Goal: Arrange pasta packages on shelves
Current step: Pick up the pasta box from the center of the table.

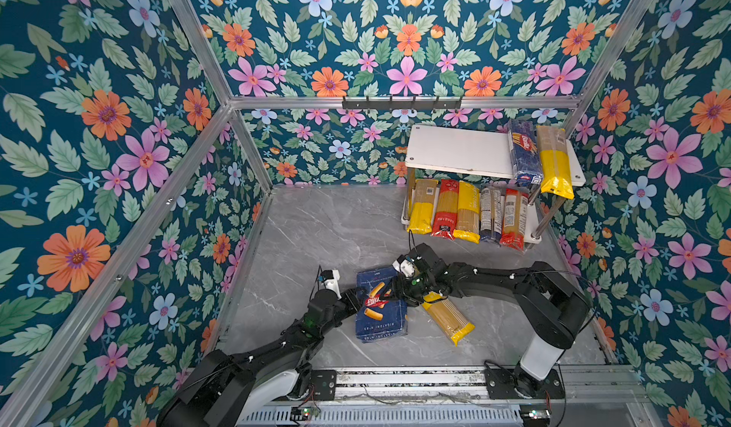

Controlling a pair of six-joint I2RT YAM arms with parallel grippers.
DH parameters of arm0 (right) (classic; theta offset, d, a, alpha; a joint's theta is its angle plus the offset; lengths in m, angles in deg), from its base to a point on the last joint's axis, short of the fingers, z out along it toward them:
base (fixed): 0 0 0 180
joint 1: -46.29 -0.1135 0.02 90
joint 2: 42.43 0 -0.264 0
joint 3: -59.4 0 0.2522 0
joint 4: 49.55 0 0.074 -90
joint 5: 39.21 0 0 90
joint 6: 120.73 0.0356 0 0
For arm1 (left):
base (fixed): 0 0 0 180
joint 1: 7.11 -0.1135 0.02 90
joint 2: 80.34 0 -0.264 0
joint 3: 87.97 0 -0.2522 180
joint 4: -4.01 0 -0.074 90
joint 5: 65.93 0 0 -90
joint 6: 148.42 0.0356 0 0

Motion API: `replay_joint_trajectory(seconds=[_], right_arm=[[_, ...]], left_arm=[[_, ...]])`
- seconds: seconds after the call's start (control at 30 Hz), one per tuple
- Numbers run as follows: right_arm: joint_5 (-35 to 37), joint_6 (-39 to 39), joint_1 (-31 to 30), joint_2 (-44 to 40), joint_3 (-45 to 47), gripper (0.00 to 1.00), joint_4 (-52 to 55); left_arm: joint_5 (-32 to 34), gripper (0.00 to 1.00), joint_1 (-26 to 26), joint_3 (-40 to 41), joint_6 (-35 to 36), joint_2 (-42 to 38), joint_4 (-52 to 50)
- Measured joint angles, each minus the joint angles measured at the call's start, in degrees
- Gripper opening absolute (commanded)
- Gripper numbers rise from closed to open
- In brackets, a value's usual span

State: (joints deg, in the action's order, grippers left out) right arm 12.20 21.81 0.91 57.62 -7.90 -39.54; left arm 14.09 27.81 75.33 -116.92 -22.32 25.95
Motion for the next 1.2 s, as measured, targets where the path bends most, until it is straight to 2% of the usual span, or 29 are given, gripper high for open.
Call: replay_joint_trajectory(seconds=[0.17, 0.3, 0.53, 0.77, 0.97, 1.2], right_arm=[[1.3, -0.1, 0.0, -3.1, 0.8, 0.33, 0.2], [2.3, -0.3, 0.4, -7.8, 1.7, 0.29, 0.3], [2.2, -1.0, 1.4, -13.7, 2.4, 0.27, 0.0], [3.8, -3.4, 2.9, -17.9, 1.4, 0.27, 5.4], [5.9, -6.1, 3.5, -22.8, -2.9, 0.28, 14.9], [9.3, -12.2, 5.7, -29.1, -15.3, 0.29, 28.6]], left_arm=[[-0.2, 0.64, 0.1, -2.2, 0.5, -3.7, -6.1], [-0.2, 0.78, 0.3, -7.3, 3.7, -8.1, -15.2], [4.5, 0.88, 0.5, -17.6, 9.8, -14.6, -34.7], [11.1, 0.96, 0.3, -25.8, 15.2, -19.9, -49.8], [14.4, 0.96, 0.0, -30.5, 18.2, -20.7, -56.1], [15.5, 0.99, 0.0, -34.4, 20.7, -19.8, -58.8]])
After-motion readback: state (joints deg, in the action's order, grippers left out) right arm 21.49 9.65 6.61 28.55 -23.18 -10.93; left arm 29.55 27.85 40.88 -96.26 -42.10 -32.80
